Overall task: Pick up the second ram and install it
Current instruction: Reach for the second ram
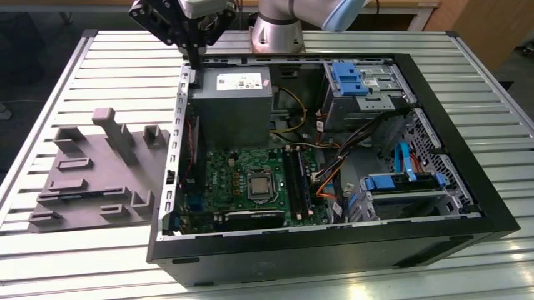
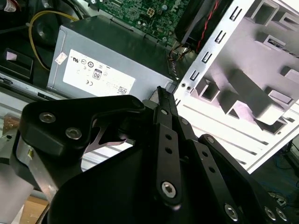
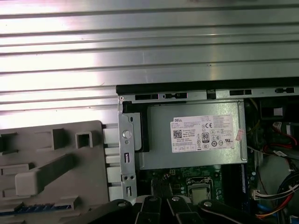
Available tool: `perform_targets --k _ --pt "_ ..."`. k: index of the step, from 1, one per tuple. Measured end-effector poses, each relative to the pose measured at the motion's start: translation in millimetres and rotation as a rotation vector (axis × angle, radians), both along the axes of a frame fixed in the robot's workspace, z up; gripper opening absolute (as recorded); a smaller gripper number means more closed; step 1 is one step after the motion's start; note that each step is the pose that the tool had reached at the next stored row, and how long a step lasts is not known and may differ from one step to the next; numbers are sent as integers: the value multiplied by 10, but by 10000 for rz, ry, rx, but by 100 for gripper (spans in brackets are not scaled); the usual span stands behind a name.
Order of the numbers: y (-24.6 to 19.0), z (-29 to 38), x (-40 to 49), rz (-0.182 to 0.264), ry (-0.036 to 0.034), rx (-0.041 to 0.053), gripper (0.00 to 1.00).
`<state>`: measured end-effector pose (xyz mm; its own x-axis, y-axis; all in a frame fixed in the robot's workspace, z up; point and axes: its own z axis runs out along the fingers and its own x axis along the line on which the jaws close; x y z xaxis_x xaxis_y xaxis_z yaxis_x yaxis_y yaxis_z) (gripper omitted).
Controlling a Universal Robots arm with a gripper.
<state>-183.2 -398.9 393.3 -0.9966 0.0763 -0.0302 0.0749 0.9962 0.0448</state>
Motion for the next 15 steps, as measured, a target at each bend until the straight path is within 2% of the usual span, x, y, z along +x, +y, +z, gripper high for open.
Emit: perform_targets --k 15 --pt "0 0 -160 1 -41 0 11"
